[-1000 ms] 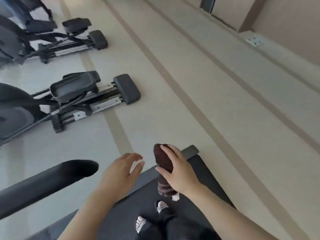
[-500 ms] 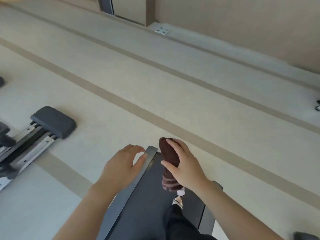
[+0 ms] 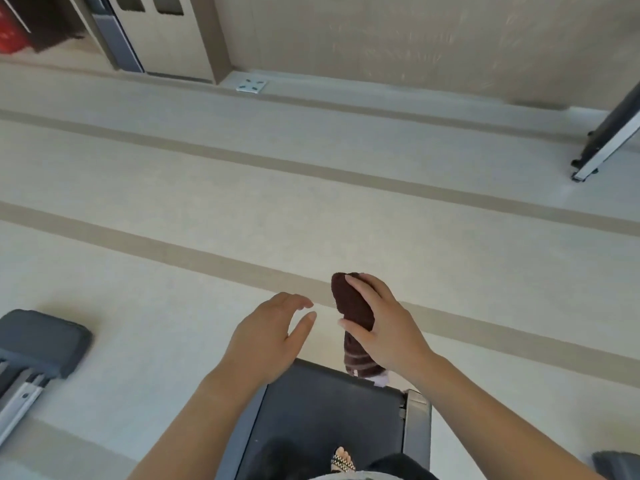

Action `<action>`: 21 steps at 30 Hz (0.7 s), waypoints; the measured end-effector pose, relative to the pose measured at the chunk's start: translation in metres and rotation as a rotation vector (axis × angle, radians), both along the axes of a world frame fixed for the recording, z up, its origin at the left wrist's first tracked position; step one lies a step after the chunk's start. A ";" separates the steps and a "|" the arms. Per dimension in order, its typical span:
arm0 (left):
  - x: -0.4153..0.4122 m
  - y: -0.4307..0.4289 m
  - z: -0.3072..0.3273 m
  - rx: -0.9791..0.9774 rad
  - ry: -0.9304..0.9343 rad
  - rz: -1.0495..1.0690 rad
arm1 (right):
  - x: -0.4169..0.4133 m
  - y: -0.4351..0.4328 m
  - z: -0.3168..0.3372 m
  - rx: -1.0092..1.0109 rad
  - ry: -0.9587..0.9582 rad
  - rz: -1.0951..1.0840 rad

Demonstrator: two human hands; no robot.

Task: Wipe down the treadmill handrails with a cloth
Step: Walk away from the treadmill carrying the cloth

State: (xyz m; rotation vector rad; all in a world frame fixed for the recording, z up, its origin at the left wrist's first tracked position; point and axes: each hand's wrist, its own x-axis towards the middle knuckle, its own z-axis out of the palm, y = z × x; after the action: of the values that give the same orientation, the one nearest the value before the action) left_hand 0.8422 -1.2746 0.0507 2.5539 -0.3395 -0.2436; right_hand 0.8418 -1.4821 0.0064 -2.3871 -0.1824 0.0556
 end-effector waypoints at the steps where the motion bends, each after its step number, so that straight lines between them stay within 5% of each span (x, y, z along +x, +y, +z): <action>1: 0.011 -0.003 -0.001 0.009 0.005 -0.001 | 0.012 -0.003 -0.001 0.004 0.001 -0.013; 21: 0.350 0.051 0.007 -0.017 -0.032 0.104 | 0.344 0.048 0.024 0.090 -0.049 -0.028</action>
State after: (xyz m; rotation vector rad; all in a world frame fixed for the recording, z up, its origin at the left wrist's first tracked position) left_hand 1.1920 -1.2235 0.0572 2.5515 -0.2185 -0.1605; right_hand 1.1862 -1.4339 0.0300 -2.3018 -0.1711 -0.0233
